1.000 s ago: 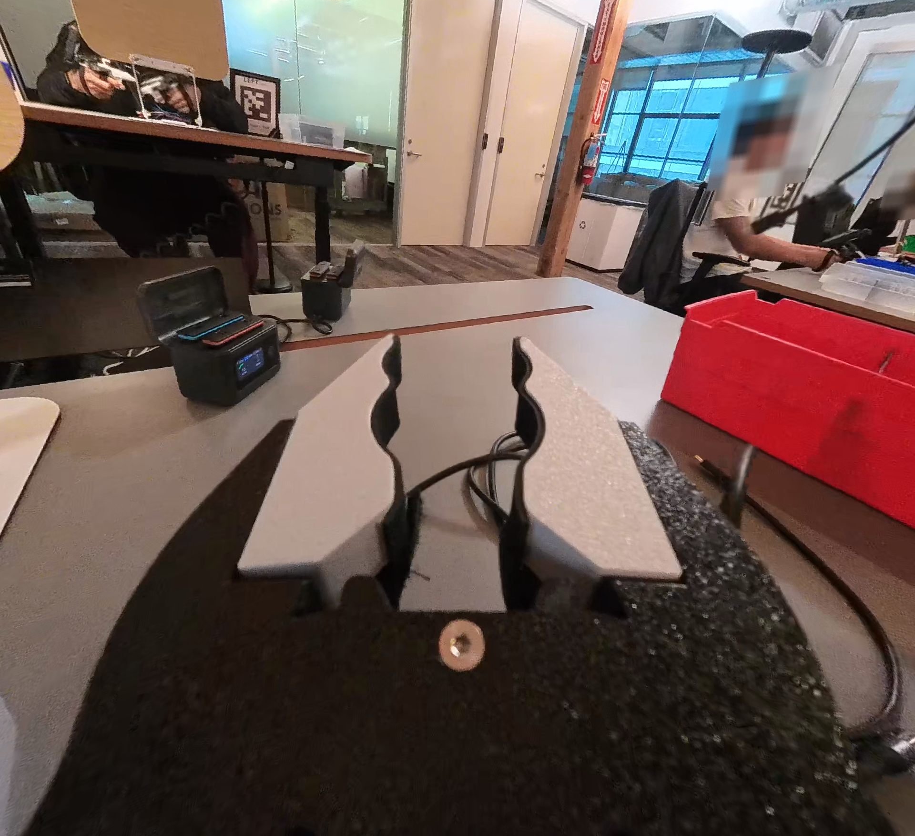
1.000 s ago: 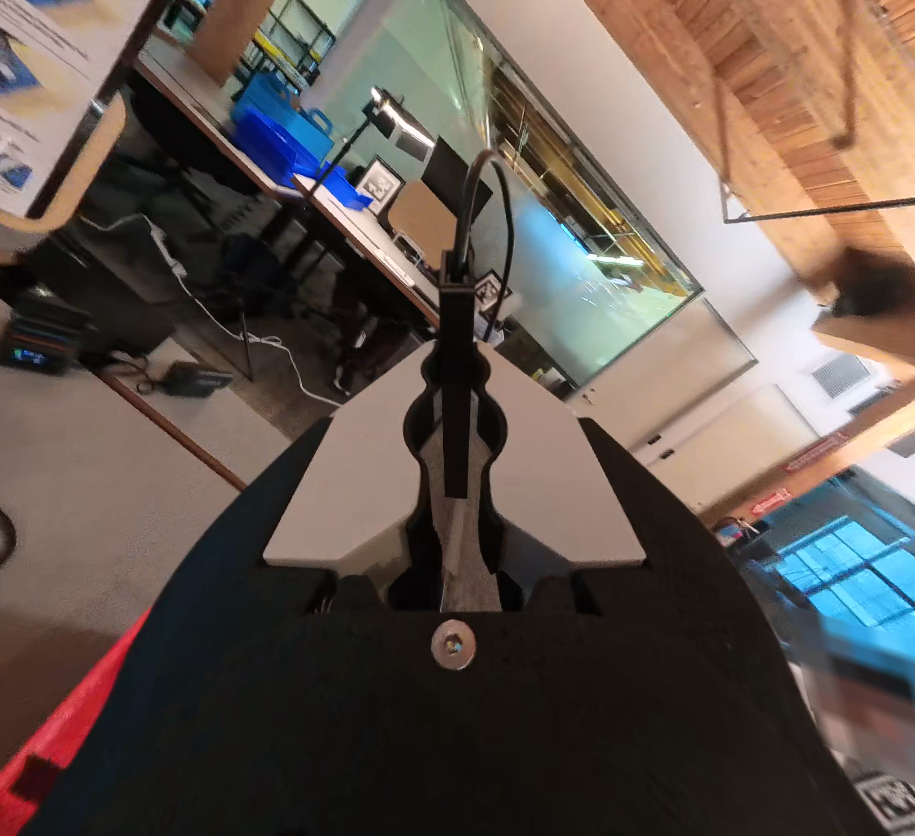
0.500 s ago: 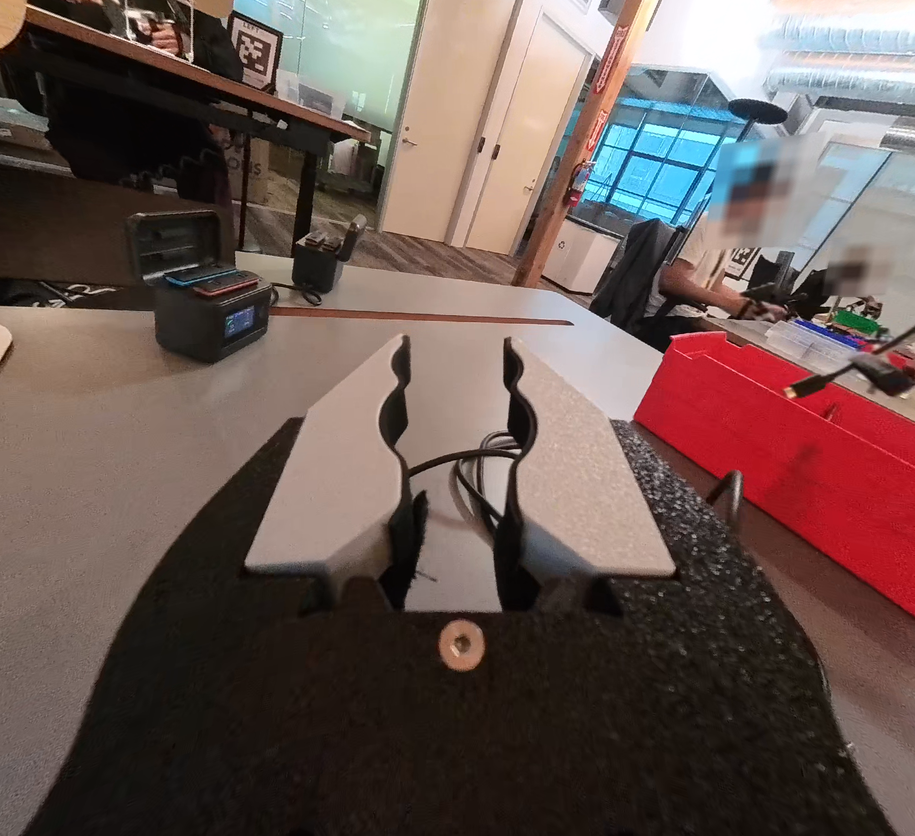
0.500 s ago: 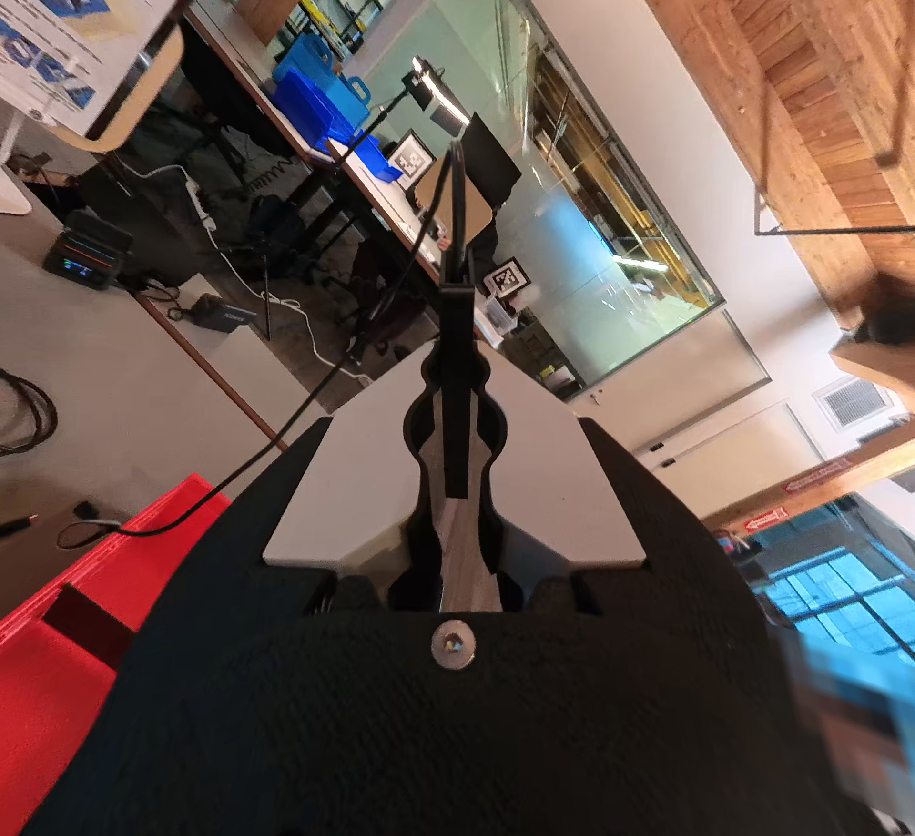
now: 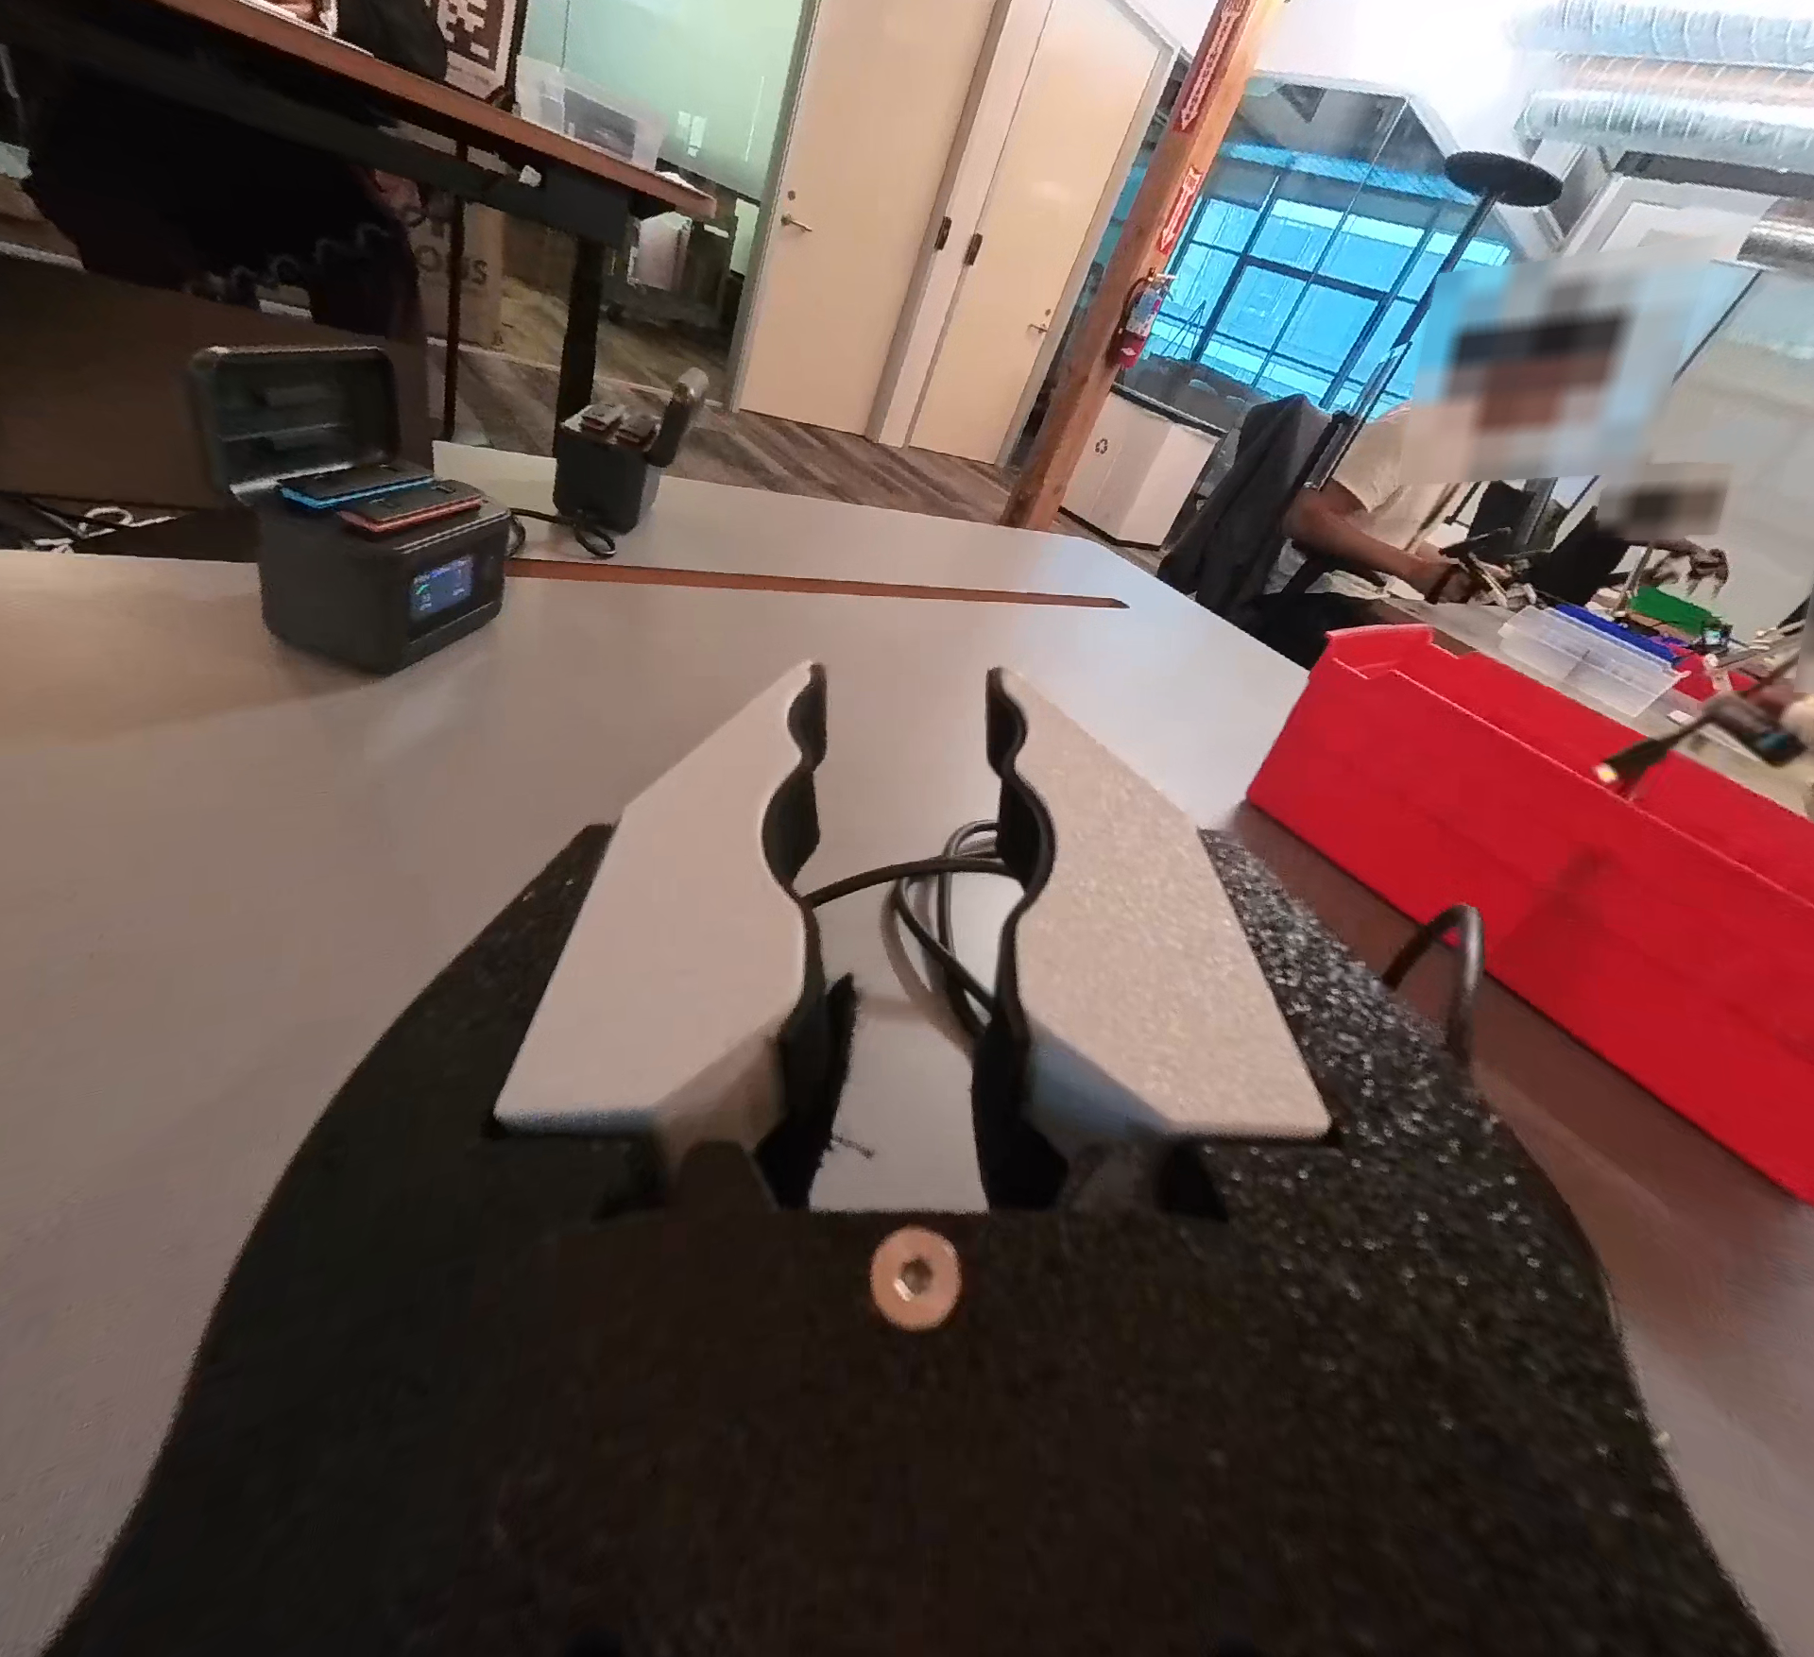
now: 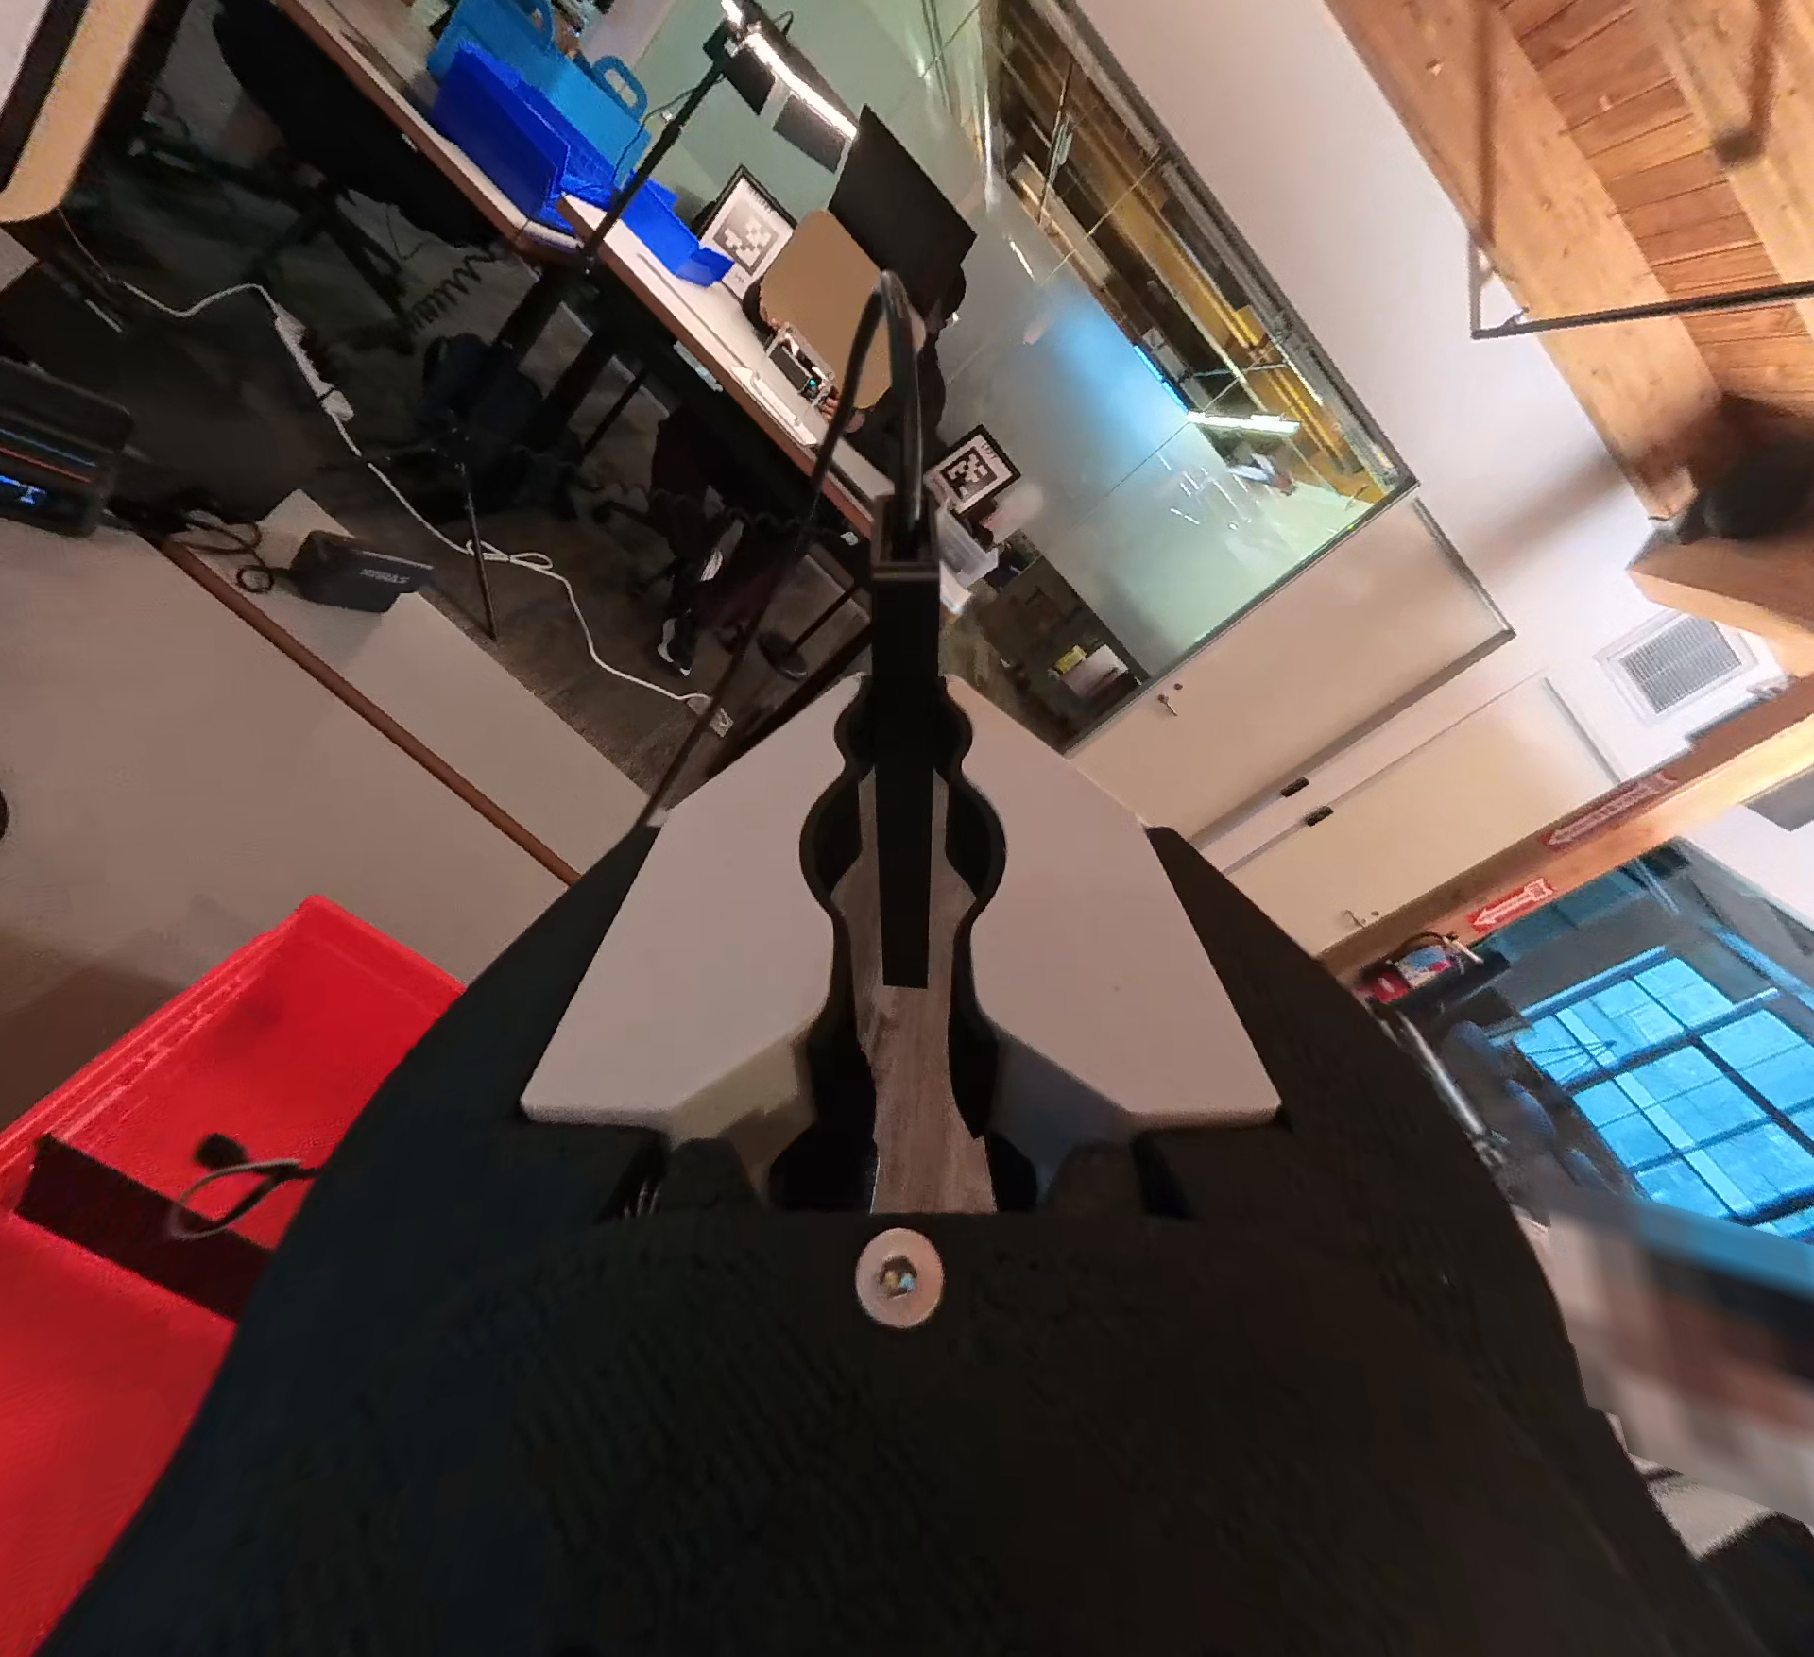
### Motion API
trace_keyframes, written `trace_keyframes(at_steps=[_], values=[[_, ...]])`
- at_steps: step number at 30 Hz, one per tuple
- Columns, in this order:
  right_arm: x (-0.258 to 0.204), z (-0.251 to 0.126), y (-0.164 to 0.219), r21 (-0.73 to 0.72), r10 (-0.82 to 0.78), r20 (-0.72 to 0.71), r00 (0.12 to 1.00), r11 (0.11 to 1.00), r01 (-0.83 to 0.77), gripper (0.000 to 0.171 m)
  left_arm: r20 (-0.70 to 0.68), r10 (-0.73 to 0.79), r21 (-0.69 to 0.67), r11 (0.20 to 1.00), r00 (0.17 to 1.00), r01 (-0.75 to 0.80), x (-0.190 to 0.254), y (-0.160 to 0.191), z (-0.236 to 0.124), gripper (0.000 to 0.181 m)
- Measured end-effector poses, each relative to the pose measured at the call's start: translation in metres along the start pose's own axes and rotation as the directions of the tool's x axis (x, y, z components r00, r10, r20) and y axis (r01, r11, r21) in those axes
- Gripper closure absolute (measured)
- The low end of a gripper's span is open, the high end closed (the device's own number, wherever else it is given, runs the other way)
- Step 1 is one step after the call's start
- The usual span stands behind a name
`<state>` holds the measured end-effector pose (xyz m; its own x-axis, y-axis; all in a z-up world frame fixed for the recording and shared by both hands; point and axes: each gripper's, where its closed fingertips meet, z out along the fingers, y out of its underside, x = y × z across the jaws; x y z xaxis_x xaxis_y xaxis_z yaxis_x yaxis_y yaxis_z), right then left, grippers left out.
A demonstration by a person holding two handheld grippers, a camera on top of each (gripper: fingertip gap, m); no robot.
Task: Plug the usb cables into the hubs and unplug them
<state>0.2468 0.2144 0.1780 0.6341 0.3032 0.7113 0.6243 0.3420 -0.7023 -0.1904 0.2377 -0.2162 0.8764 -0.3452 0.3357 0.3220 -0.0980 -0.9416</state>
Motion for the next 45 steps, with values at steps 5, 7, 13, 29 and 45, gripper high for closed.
trace_keyframes(at_steps=[5,7,13,29,45], values=[[-0.032,0.020,0.027,-0.042,-0.020,0.140,0.990,0.999,0.026,0.163,-0.015,0.004,0.004,1.000,1.000,-0.004,0.003,-0.001,0.000,0.155],[-0.057,0.029,0.051,-0.100,-0.062,0.231,0.971,0.991,0.087,0.162,-0.021,0.004,0.017,1.000,1.000,-0.004,0.004,-0.004,-0.001,0.157],[-0.157,0.051,0.151,-0.231,-0.280,0.564,0.777,0.850,0.474,0.162,-0.033,-0.007,0.011,1.000,0.999,0.008,0.006,-0.003,0.000,0.157],[-0.276,0.083,0.336,-0.476,-0.063,0.802,0.594,0.533,0.700,0.161,-0.058,-0.030,-0.007,1.000,0.998,0.030,0.009,0.000,0.002,0.158],[-0.268,0.102,0.178,-0.389,0.136,0.528,0.838,0.916,0.096,0.122,-0.029,0.011,0.006,1.000,1.000,-0.011,0.009,0.002,0.006,0.155]])
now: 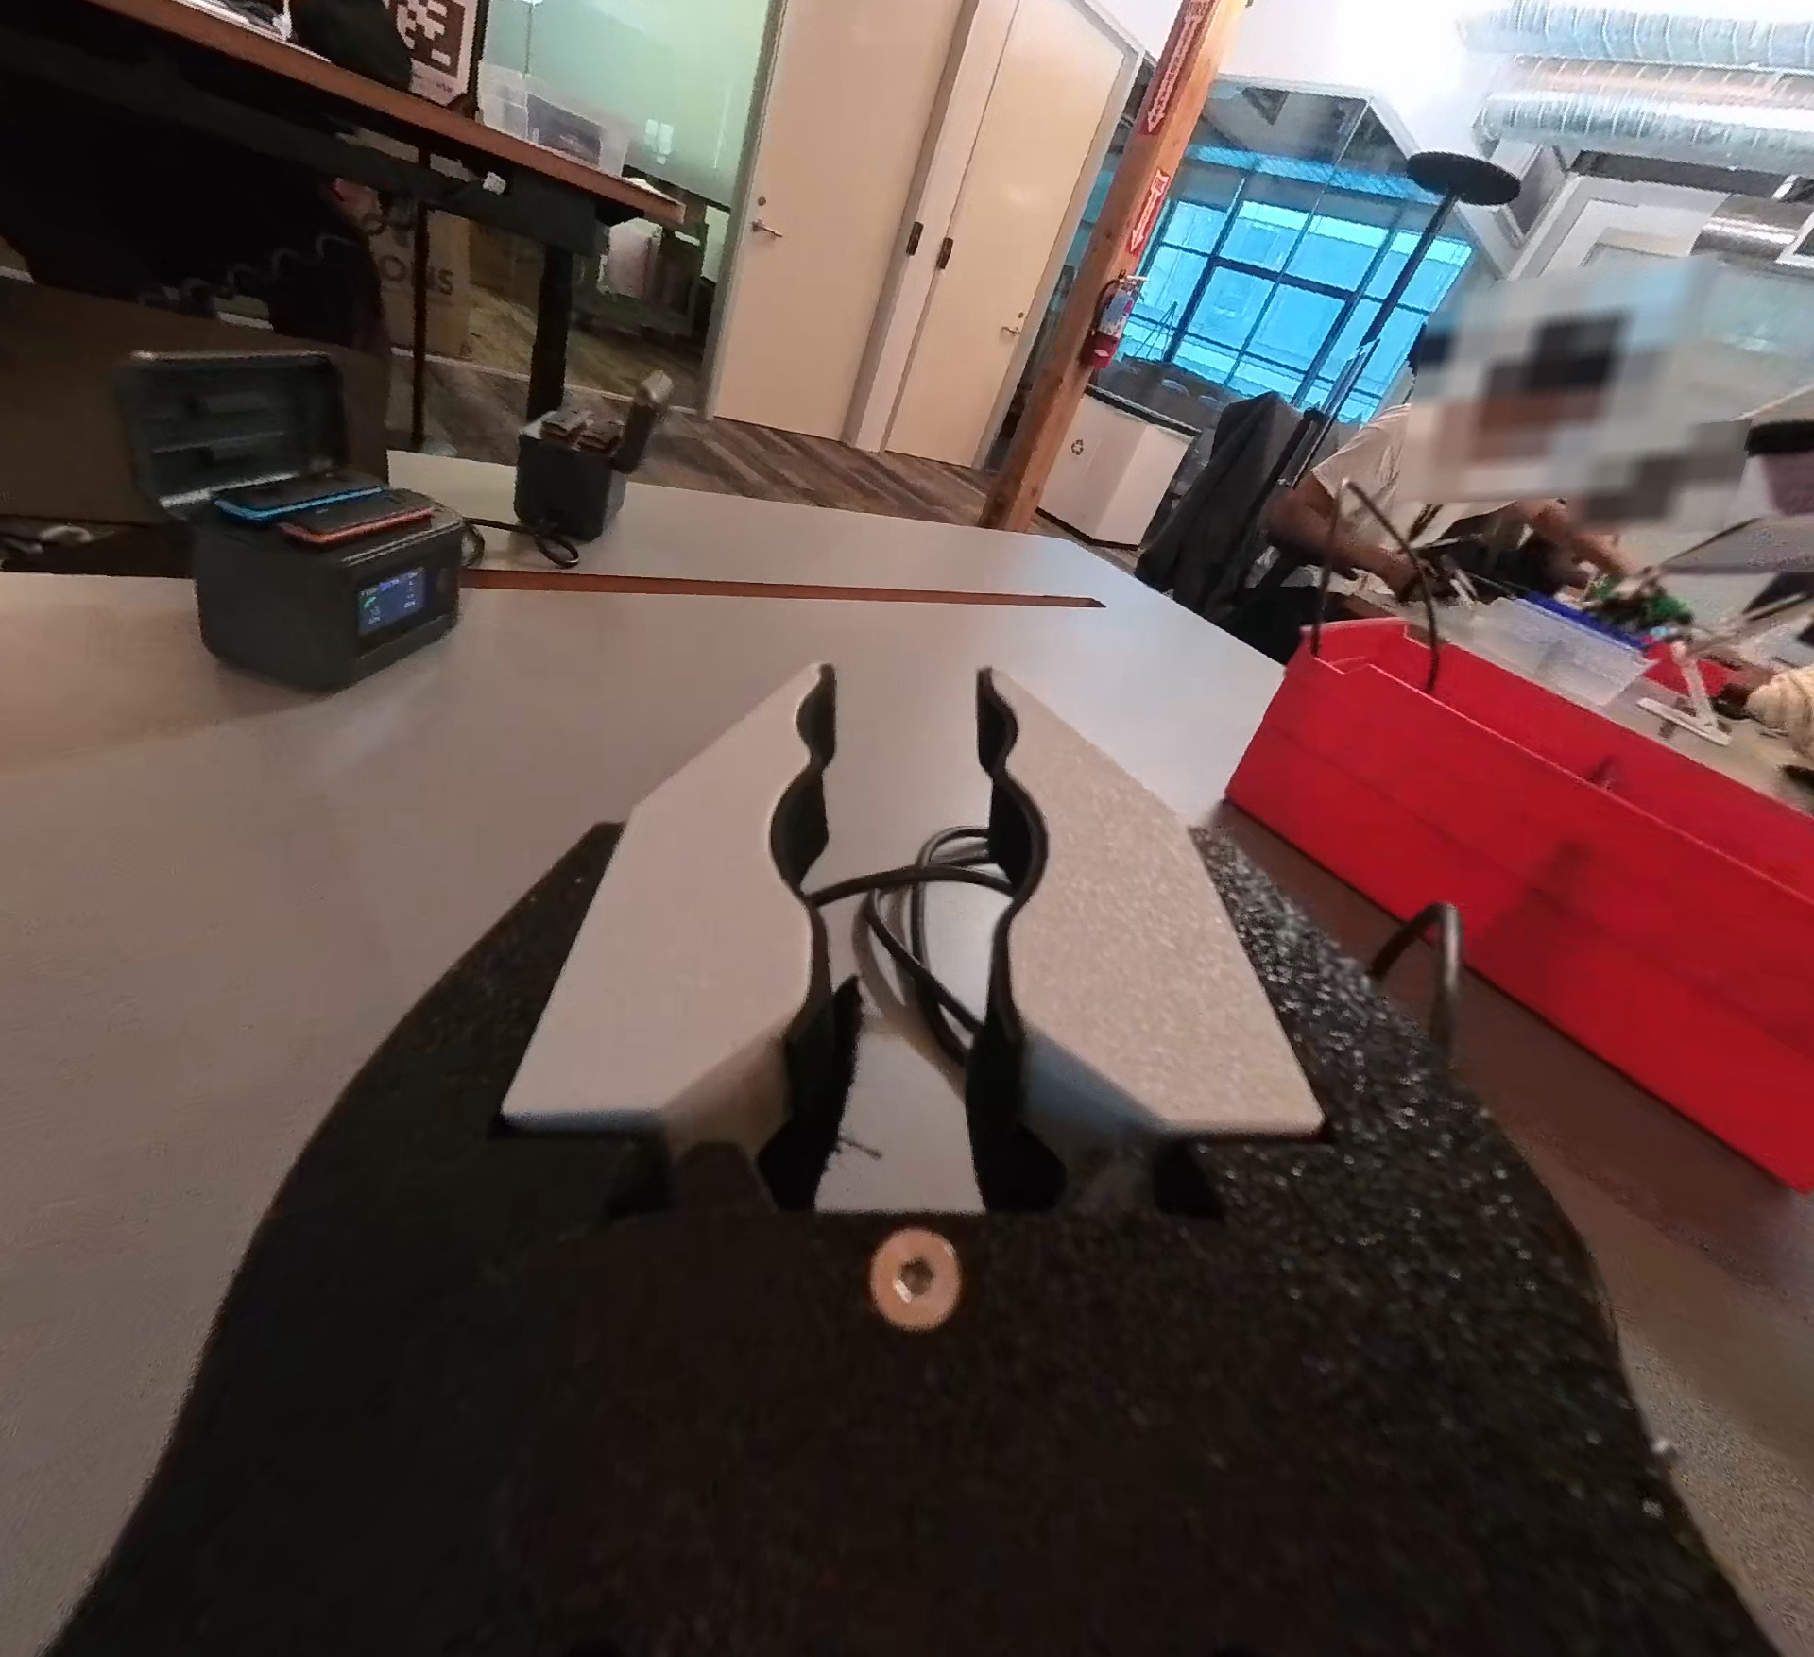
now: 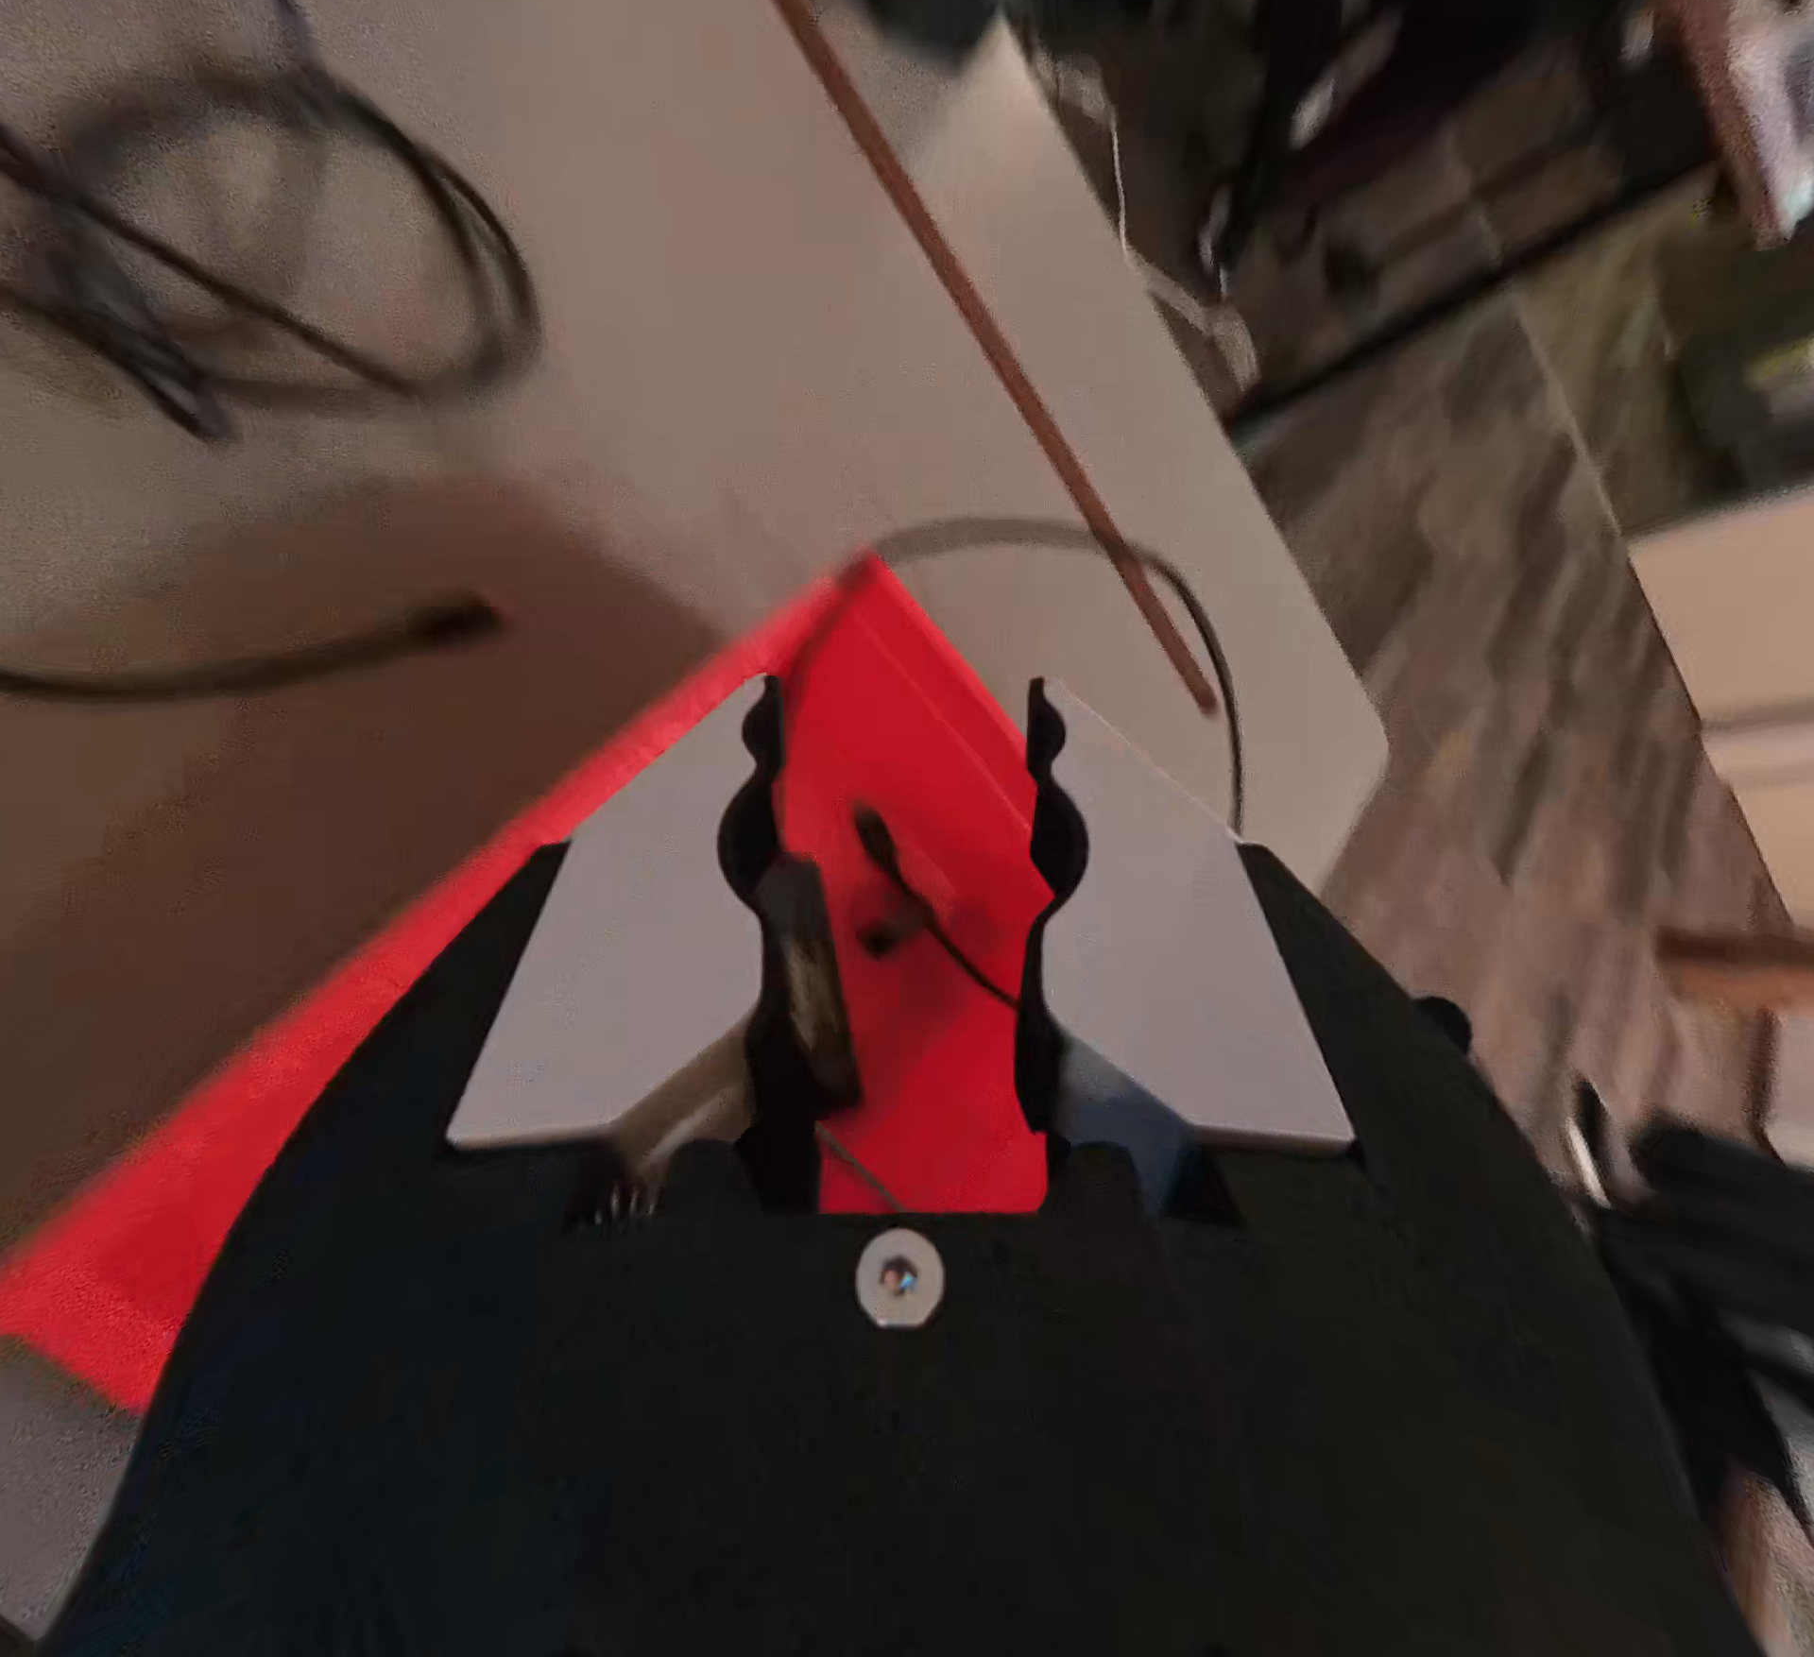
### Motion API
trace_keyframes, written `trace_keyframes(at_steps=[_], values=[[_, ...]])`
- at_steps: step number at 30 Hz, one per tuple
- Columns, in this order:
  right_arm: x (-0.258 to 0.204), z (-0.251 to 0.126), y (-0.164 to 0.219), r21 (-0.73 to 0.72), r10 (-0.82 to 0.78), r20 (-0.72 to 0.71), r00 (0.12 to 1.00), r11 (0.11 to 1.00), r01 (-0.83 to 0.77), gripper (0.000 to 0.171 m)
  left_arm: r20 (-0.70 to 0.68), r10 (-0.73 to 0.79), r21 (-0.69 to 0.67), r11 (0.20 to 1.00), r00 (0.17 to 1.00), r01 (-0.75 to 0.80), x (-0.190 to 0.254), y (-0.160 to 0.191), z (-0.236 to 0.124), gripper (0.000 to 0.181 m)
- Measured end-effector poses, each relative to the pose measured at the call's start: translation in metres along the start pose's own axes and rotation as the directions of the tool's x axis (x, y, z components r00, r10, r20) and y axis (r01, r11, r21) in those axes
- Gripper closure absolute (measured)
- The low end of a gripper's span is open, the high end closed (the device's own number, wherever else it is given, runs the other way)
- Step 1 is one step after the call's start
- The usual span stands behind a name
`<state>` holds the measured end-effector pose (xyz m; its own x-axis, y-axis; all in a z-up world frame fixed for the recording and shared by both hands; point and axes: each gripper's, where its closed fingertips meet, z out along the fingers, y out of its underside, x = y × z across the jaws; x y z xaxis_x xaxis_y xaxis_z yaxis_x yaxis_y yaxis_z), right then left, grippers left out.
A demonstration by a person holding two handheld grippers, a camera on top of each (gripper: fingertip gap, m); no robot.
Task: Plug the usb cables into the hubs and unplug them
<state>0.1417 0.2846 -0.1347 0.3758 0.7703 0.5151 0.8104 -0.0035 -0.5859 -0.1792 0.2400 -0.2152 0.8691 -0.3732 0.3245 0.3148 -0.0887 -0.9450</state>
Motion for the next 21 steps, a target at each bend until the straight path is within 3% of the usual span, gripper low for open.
trace_keyframes(at_steps=[2,4,8,13,18,20,21], values=[[-0.036,-0.010,-0.045,0.150,-0.047,0.030,0.998,0.988,0.042,0.123,0.021,0.070,0.025,0.997,0.997,-0.070,0.002,-0.004,-0.001,0.155],[-0.081,-0.009,-0.075,0.243,-0.192,0.042,0.980,0.954,0.177,0.124,0.044,0.136,0.052,0.989,0.990,-0.138,0.004,-0.010,-0.004,0.155],[-0.169,0.033,-0.078,0.151,-0.437,0.178,0.882,0.897,0.414,0.115,0.110,0.266,0.100,0.956,0.958,-0.277,0.001,-0.021,-0.013,0.156],[-0.207,0.082,-0.079,0.092,-0.579,0.203,0.790,0.814,0.573,0.117,0.138,0.312,0.097,0.940,0.940,-0.327,-0.002,-0.024,-0.014,0.157],[-0.234,0.080,-0.104,0.233,-0.656,0.175,0.734,0.752,0.616,0.124,0.175,0.325,0.122,0.930,0.929,-0.348,-0.005,-0.033,-0.021,0.159],[-0.255,0.072,-0.100,0.226,-0.581,0.305,0.754,0.814,0.535,0.136,0.189,0.308,0.135,0.932,0.932,-0.335,-0.009,-0.037,-0.024,0.159],[-0.258,0.072,-0.099,0.174,-0.486,0.347,0.802,0.874,0.454,0.134,0.189,0.291,0.145,0.936,0.938,-0.320,-0.011,-0.038,-0.026,0.160]])
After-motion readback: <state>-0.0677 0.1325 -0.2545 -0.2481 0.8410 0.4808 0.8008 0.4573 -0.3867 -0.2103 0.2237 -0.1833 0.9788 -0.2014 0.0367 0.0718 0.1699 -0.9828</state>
